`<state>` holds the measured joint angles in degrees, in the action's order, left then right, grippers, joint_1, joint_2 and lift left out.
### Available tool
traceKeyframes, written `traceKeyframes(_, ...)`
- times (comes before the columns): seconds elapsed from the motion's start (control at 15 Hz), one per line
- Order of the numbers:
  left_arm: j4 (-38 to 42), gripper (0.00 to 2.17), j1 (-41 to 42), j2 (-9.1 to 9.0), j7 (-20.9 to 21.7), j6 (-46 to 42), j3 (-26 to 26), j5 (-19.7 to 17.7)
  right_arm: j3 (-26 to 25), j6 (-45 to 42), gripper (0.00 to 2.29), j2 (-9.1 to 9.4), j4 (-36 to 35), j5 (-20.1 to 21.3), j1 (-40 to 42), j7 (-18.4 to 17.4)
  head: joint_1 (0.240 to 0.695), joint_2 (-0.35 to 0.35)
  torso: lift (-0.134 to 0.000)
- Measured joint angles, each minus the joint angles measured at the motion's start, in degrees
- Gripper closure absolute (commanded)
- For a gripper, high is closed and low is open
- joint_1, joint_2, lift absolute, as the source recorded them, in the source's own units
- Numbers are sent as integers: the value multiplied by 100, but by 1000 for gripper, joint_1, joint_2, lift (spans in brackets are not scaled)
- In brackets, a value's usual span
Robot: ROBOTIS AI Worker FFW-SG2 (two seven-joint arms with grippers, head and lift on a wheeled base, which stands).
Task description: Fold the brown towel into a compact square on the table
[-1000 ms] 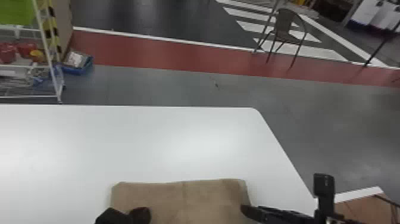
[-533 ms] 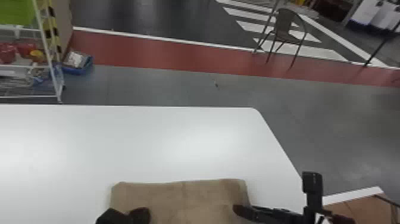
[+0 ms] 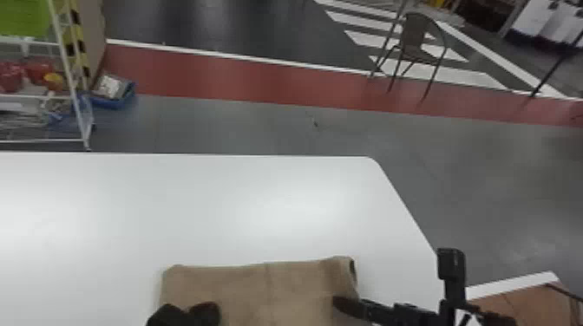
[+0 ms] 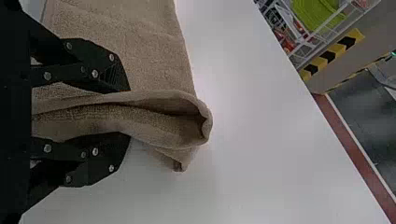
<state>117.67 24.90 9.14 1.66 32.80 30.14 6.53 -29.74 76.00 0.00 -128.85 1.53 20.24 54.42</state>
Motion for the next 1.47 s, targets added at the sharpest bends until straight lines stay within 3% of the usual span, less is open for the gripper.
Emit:
traceKeyframes(0.33,-71,2010,-26,-13,2,50,59,-4,2,251,1116,0,-320,-450,-2,191,695,-350,-123)
traceKeyframes(0.93,-93,2007,-124,-22,37,128,206,-97,1010,793,1116,0,-946,-701,-81,-245,695,-350,-123)
traceKeyframes(1.13,456,2007,97,49,70,59,67,-190,1128,621,1116,0,-905,-714,-88,-408,695,-349,-123)
traceKeyframes(1.47,1155,2003,274,96,209,115,-370,-350,857,281,1116,0,-690,-711,-125,-463,695,-327,-123)
